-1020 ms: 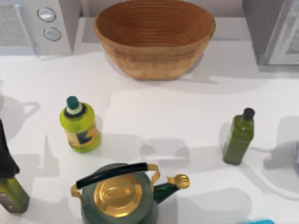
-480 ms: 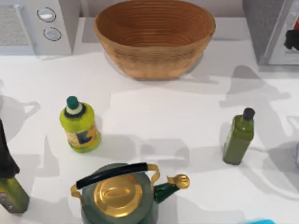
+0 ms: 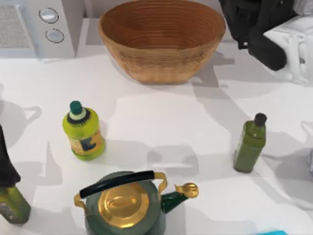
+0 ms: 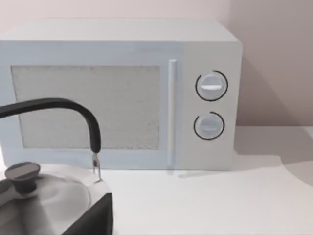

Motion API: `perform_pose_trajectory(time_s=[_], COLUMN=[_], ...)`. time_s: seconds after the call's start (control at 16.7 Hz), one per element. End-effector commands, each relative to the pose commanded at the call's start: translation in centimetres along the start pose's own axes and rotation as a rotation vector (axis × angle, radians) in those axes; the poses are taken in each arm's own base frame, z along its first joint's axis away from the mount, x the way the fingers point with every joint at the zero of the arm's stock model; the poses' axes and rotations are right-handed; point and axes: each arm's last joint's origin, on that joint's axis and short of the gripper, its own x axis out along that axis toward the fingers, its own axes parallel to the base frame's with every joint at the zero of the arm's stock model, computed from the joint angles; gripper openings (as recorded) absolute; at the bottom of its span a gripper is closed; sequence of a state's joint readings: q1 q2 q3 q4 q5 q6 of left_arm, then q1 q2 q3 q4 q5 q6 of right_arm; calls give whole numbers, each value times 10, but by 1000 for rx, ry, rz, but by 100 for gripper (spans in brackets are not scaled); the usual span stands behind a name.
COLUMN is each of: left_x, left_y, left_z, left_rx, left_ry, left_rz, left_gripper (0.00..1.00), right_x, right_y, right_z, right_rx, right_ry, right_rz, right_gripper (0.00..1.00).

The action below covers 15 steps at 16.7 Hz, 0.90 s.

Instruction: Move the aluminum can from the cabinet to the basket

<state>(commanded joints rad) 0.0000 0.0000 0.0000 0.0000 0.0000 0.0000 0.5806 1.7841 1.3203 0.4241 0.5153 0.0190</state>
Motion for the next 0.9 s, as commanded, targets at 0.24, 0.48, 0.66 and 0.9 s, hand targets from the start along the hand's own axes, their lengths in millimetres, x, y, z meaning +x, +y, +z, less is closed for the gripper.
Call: perform_pose_trajectory(time_s=[0.24, 0.48, 0.66, 0.9], left_x=[0, 0, 0, 0], left_y=[0, 0, 0, 0], left_z=[0, 0, 0, 0], left_rx=[0, 0, 0, 0], left_ry=[0, 0, 0, 0], left_rz=[0, 0, 0, 0], left_gripper=[100, 100, 100, 100], right_x=[38, 51, 52, 57], right_y=[62, 92, 94, 91], right_z=[-36, -56, -57, -63], right_rx=[6, 16, 16, 9], right_ry=[-4, -13, -14, -3], right_rz=[-48, -80, -82, -83], right_gripper=[0, 0, 0, 0])
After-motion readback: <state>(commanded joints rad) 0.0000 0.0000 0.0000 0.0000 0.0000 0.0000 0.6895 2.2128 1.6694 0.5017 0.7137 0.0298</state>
